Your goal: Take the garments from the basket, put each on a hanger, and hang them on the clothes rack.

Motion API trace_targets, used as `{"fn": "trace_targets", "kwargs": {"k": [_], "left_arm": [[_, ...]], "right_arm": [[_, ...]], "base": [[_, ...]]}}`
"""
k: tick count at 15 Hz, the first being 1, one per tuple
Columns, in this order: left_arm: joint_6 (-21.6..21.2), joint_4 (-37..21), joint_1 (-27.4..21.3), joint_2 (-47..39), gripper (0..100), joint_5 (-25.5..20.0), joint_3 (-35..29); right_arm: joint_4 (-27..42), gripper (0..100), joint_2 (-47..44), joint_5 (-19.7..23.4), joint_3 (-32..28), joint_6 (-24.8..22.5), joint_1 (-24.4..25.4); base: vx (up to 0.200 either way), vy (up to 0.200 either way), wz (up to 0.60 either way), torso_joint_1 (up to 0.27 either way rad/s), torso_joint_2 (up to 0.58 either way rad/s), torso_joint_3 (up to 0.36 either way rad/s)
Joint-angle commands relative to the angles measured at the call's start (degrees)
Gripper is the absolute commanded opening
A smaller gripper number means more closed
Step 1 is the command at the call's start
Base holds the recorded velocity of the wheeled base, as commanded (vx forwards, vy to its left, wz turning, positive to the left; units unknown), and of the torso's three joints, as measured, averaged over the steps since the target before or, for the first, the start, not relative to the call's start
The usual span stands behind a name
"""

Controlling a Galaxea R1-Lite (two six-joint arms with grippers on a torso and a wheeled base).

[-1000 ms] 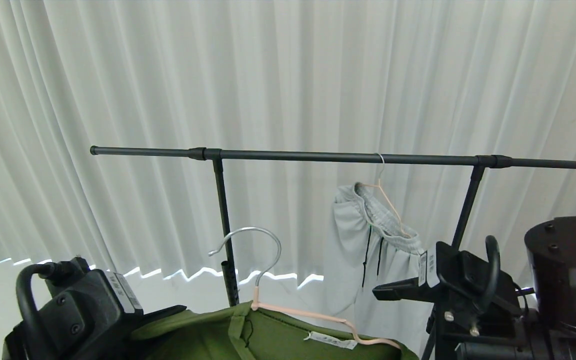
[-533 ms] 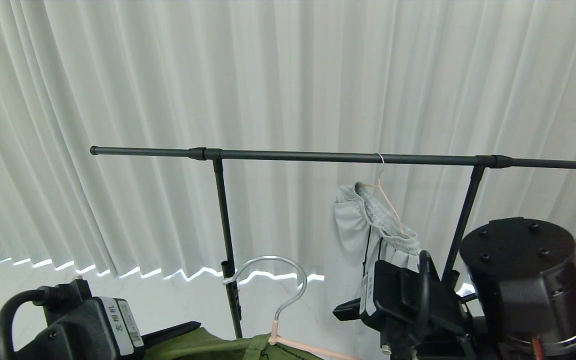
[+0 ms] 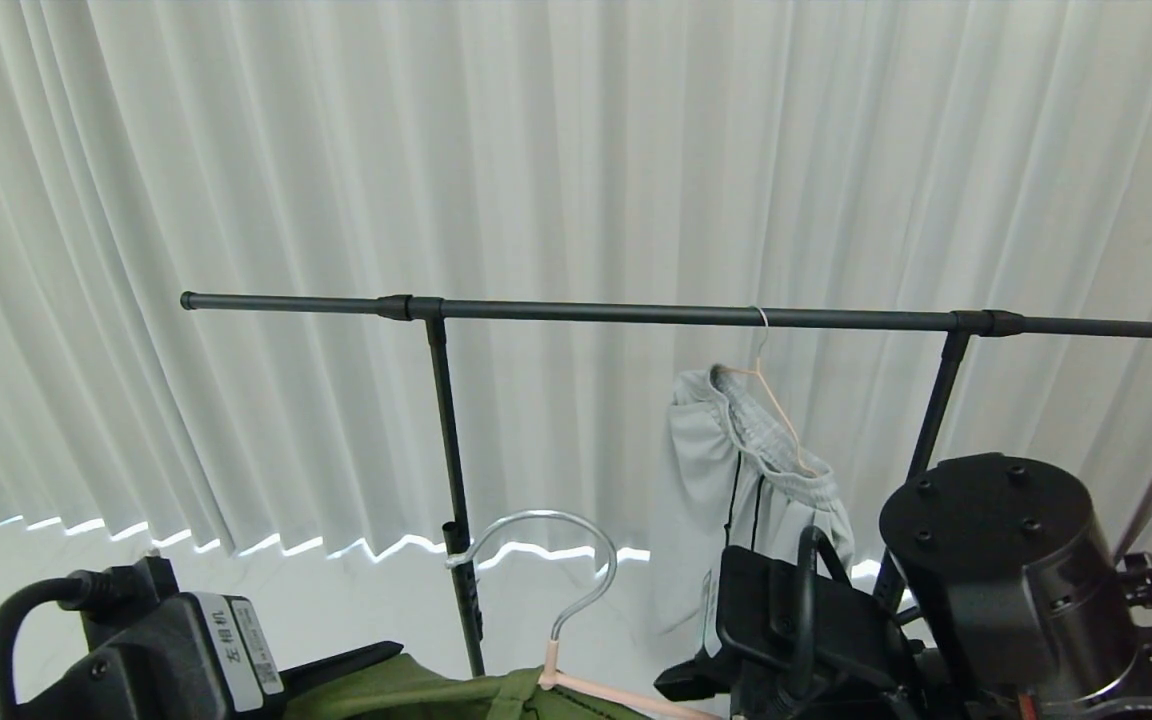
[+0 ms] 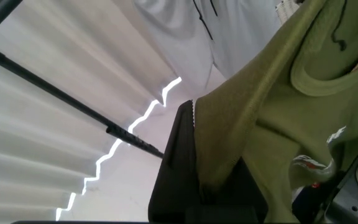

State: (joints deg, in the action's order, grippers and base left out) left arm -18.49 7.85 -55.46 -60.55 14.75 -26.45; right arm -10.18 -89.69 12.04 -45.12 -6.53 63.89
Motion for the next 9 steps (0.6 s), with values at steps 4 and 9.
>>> {"fn": "trace_targets", "kwargs": {"k": [4,9], "left_arm": [[-0.05,0.67,0.0,0.08,0,0.02,0.26],[-0.05,0.67,0.35,-0.01,100,0.19,1.14]], "right_arm": [[-0.1,0,0.04,-2.2,0.12,0.03,-0.08],[0.16,0,1.71,-2.29,0.21,0.03,-0.17]], "base": [[0.0,0.0,0.0,0.0,0.0,0.0],[0.0,0.0,0.0,0.0,0.0,0.0]]}}
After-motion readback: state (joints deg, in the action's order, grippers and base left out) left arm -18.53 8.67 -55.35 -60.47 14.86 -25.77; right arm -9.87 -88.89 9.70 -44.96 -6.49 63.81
